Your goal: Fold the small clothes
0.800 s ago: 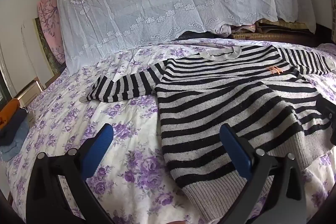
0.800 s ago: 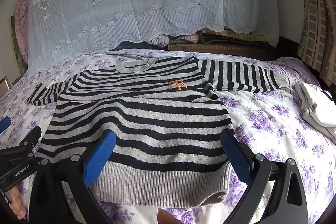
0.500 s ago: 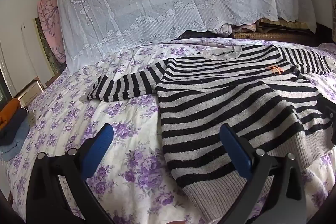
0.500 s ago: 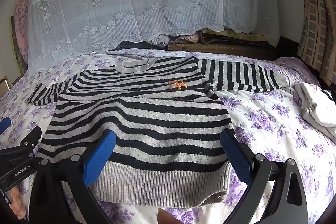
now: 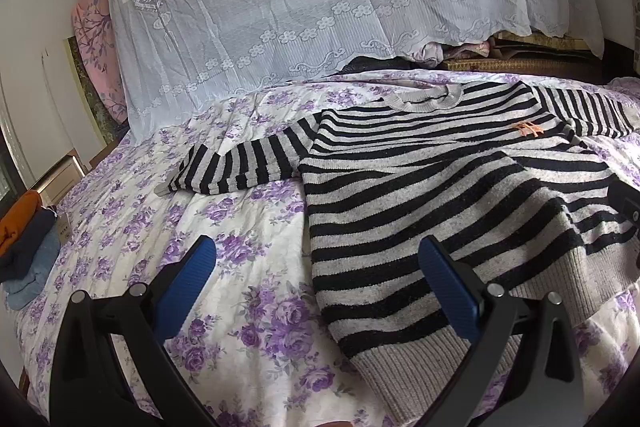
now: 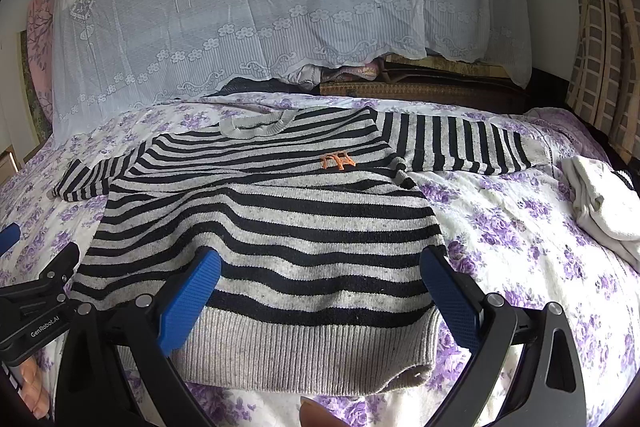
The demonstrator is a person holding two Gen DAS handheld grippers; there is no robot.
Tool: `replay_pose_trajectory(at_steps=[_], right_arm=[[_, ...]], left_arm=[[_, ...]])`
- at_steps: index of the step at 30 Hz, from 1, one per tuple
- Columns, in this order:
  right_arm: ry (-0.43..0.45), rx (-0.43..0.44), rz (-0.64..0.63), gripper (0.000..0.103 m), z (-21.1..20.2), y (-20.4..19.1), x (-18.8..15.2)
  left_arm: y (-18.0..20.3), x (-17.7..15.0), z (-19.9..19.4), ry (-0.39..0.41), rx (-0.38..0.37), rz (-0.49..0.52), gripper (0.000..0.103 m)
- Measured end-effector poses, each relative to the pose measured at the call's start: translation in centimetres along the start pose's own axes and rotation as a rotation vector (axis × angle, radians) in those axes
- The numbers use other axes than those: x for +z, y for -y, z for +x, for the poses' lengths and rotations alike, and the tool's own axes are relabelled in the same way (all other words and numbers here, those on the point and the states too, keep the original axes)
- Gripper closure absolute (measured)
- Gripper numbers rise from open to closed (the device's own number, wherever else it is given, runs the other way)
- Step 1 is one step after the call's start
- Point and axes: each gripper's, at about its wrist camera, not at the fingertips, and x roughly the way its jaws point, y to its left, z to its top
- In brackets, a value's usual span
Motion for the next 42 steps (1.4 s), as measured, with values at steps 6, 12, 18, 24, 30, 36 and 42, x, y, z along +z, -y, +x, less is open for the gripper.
replay_pose_trajectory(at_steps=[6,12,18,24,30,36,42], right_arm=[[0.001,0.0,0.001,0.003,-0.03,0.01,0.01],[0.0,0.0,0.001,0.003,-0.08,-0.03,0.03],[-0.001,0.0,0.001,0.003,-0.07,-0.03,0.02],[-0.001,0.001,0.002,0.003,-0.05,0.0,0.02],[-0.002,0.001,0.003,0.003,-0.05,0.02,0.04],[-0.002,0.002,0.004,0.003,-0.05,0.08,0.08],[-0.002,0.002,0.005,0.003,-0.03,0.17,0.14]], left_arm=[[0.09,-0.02,0.08,-0.002,0.008,0.004,0.004],[0.04,-0.07,0.0,-0.001,0.008,0.006,0.004],[0.12,-0.02,0.03,-0.003,0.009,0.007,0.004],[0.13,-0.01,0.04,-0.003,0.008,0.007,0.004],[0.16,0.03,0.06,-0.004,0.009,0.006,0.004],[0.18,0.05,0.07,-0.004,0.009,0.006,0.004],[0.16,0.05,0.08,-0.005,0.009,0.006,0.004]])
